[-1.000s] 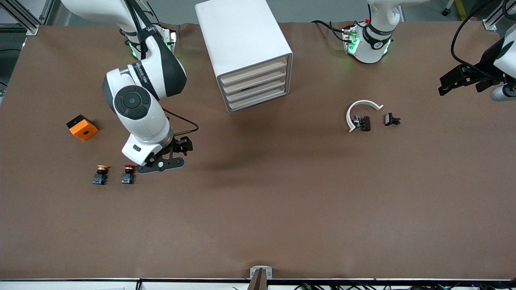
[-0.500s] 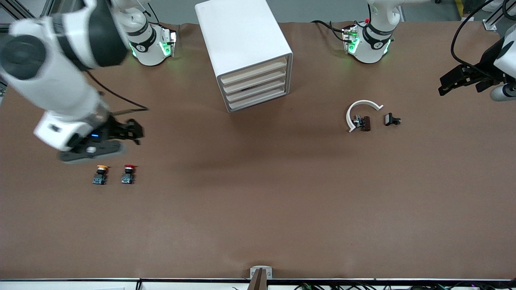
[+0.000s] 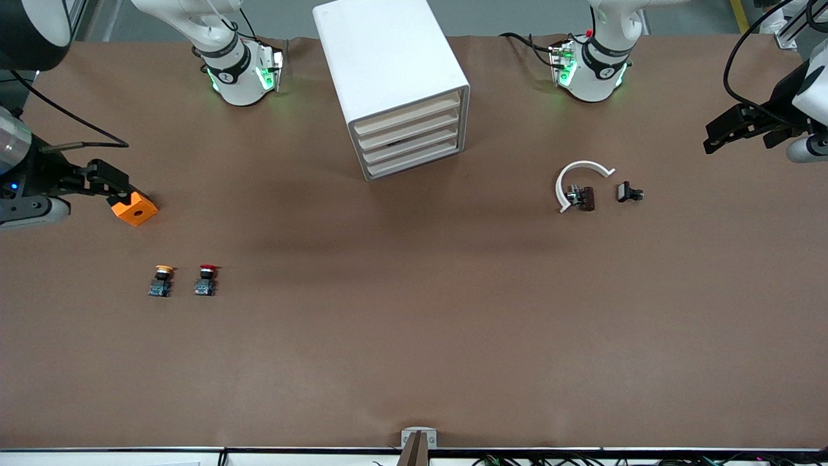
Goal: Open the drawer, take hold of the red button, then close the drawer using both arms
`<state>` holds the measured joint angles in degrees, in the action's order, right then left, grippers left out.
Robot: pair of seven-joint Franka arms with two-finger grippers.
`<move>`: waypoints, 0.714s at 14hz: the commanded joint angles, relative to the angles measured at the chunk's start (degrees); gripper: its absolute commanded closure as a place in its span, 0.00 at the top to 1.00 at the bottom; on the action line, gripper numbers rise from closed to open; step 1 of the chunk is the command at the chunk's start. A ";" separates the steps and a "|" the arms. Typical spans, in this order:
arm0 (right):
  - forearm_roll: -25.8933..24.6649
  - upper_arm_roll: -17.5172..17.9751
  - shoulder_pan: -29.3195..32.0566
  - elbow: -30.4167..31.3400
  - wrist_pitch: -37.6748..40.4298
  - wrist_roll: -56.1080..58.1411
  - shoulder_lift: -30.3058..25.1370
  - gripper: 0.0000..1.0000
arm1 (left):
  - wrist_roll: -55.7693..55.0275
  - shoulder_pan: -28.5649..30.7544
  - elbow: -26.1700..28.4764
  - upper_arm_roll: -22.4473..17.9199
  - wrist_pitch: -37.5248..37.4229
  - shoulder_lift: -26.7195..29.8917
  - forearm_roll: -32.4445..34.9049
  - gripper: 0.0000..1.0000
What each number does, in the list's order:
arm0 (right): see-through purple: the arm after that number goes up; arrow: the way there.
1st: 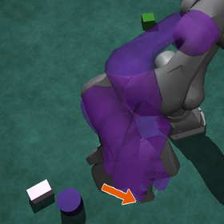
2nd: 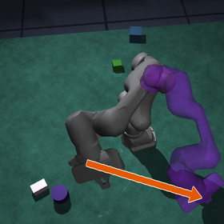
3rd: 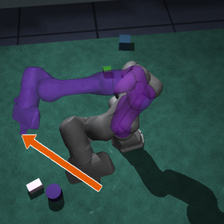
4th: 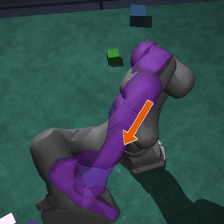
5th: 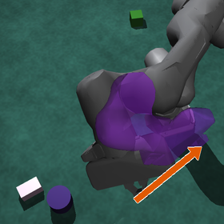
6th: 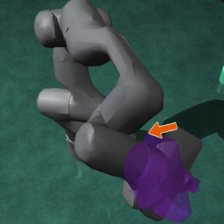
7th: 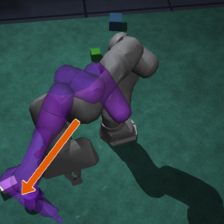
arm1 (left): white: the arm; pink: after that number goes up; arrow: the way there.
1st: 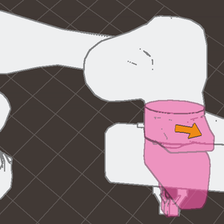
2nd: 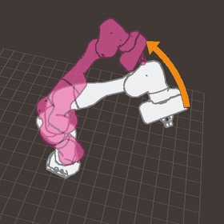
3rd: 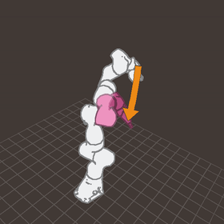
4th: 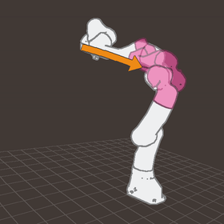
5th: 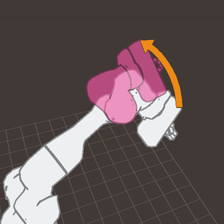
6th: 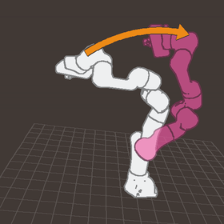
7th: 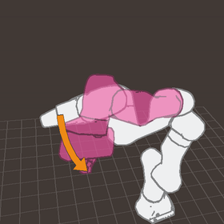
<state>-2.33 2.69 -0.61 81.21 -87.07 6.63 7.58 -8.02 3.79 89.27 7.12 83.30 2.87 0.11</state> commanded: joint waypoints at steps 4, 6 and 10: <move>0.83 0.83 2.98 -3.16 4.18 0.22 -0.20 1.00 | 0.99 0.16 0.29 -0.01 0.28 0.65 -0.64 1.00; 0.84 0.91 2.99 -3.25 3.84 0.22 -0.11 1.00 | 1.07 0.16 0.29 0.00 -0.07 0.74 -0.73 1.00; 0.49 0.83 3.42 -3.25 3.57 0.40 0.15 1.00 | 0.99 0.16 0.29 0.00 -0.07 0.65 -0.73 1.00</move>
<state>-2.33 2.69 1.37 78.67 -83.96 6.63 7.55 -8.02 3.79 89.27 7.13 83.30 2.87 0.11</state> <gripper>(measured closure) 0.000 0.000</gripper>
